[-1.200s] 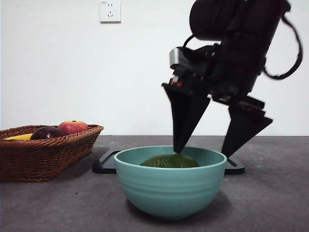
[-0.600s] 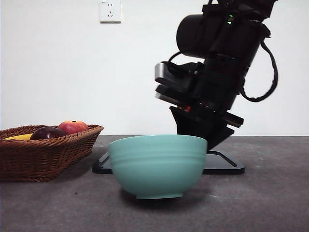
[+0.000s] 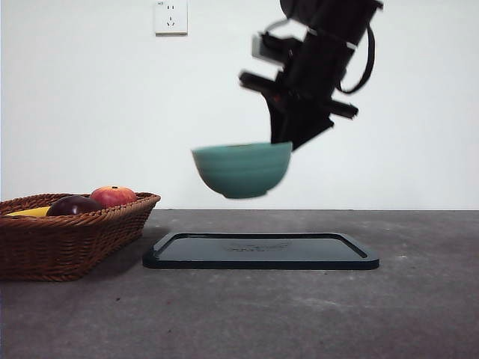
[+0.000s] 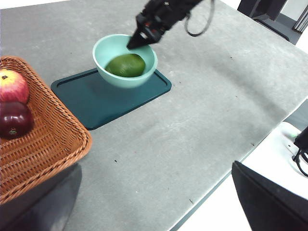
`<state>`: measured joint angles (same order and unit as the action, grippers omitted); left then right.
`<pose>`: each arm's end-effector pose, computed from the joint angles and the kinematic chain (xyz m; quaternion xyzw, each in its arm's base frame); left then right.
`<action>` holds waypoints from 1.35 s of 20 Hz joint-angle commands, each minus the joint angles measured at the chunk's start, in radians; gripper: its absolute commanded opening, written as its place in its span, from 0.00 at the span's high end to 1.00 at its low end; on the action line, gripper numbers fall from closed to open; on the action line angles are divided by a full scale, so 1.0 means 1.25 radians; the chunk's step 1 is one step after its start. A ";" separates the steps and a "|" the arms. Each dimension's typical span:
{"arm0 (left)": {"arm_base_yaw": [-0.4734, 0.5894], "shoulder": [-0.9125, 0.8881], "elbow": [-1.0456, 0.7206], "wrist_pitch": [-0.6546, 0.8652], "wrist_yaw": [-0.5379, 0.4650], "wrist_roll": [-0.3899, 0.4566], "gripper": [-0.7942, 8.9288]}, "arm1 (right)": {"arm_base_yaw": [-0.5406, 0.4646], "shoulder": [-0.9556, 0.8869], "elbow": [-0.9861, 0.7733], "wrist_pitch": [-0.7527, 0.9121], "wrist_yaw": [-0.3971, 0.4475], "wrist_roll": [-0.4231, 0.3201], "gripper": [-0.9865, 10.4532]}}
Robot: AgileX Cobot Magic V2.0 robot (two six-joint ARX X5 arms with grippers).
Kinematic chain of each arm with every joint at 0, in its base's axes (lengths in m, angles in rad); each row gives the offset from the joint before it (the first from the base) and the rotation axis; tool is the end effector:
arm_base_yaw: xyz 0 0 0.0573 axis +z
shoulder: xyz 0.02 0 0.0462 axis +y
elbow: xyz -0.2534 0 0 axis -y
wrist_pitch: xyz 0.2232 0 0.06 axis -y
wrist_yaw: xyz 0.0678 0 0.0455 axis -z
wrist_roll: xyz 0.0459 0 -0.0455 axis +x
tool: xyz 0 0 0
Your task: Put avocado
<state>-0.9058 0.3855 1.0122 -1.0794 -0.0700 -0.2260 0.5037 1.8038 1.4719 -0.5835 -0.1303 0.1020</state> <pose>0.0229 -0.0239 0.3286 0.0041 0.2416 -0.3706 0.8968 0.3283 0.1877 0.2442 -0.0385 0.4479 0.2571 0.8554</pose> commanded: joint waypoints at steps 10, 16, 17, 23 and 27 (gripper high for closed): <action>-0.009 0.002 0.006 0.008 -0.001 0.004 0.41 | -0.034 0.168 0.035 0.056 -0.020 0.030 0.83; -0.009 0.002 0.006 0.008 -0.001 0.004 0.41 | -0.056 0.098 0.039 0.053 -0.018 0.039 0.56; -0.009 0.002 0.006 0.008 -0.001 0.004 0.41 | -0.060 0.065 0.039 0.040 -0.019 0.039 0.53; -0.009 0.002 0.006 0.008 -0.001 0.004 0.41 | -0.059 -0.151 0.039 -0.181 0.013 -0.052 0.46; -0.009 0.002 0.006 0.008 -0.001 0.004 0.41 | -0.060 -0.246 0.037 -0.293 0.044 -0.061 0.40</action>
<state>-0.9062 0.3855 1.0122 -1.0794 -0.0719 -0.2260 0.4240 1.4799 1.5024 -0.9539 -0.0772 0.0399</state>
